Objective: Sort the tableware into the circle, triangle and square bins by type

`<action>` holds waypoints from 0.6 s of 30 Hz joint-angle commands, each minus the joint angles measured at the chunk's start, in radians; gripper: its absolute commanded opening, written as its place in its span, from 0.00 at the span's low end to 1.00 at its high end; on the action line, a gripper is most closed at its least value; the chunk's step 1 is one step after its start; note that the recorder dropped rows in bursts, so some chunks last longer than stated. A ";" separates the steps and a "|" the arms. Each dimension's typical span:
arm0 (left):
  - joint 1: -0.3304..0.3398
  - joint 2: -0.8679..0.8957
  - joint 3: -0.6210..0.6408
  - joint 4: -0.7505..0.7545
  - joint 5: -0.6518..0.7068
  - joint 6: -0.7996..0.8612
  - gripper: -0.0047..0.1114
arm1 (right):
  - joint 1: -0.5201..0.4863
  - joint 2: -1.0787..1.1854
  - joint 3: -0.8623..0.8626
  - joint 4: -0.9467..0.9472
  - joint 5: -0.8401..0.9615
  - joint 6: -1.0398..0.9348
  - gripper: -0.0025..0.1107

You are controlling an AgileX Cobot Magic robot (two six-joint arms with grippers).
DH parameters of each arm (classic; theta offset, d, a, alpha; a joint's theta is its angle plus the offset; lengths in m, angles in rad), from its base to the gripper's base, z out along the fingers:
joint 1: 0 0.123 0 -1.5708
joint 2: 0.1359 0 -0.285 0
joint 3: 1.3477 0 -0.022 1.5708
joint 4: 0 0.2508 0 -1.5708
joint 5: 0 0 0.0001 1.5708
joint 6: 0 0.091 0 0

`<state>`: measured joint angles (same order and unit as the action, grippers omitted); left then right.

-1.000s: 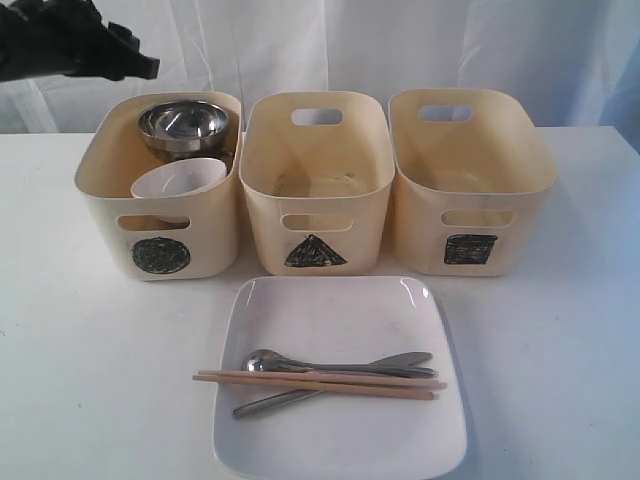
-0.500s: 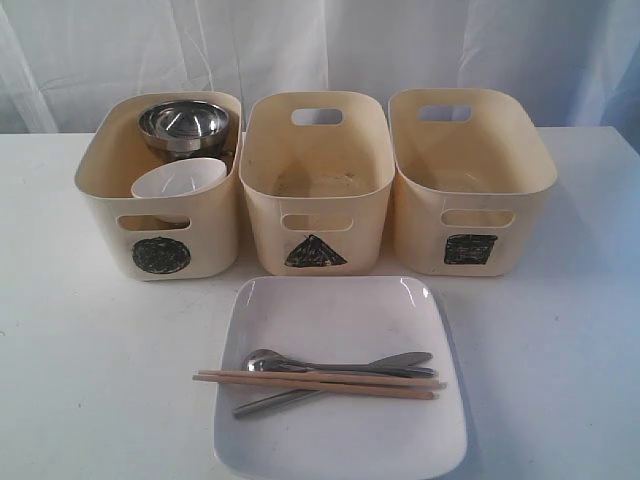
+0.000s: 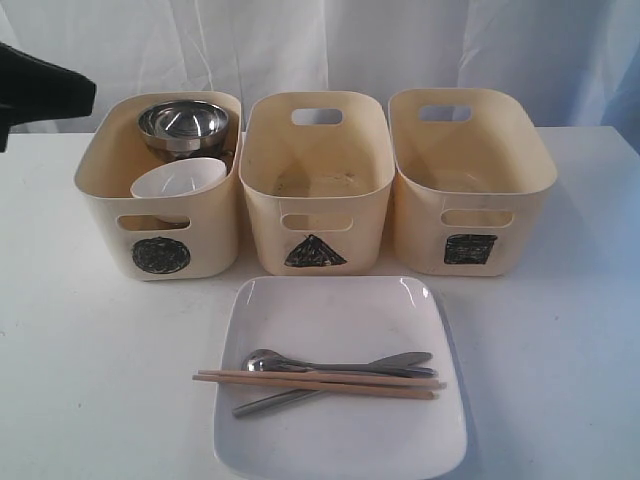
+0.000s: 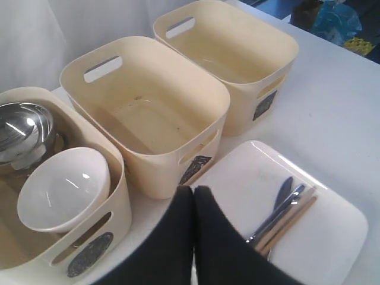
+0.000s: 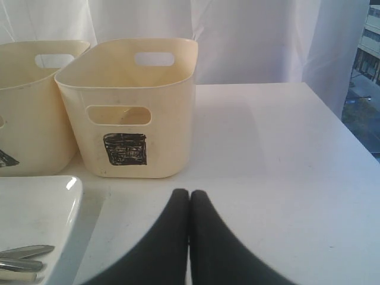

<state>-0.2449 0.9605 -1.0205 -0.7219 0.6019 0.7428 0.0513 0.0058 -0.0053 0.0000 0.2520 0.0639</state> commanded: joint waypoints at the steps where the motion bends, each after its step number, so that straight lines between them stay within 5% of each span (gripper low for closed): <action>1: 0.004 -0.088 0.043 0.002 0.041 -0.042 0.04 | -0.002 -0.006 0.005 0.000 -0.013 0.001 0.02; 18: 0.004 -0.359 0.199 0.149 0.064 -0.176 0.04 | -0.002 -0.006 0.005 0.000 -0.013 0.001 0.02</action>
<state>-0.2449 0.6422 -0.8376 -0.5931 0.6494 0.6203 0.0513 0.0058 -0.0053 0.0000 0.2520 0.0639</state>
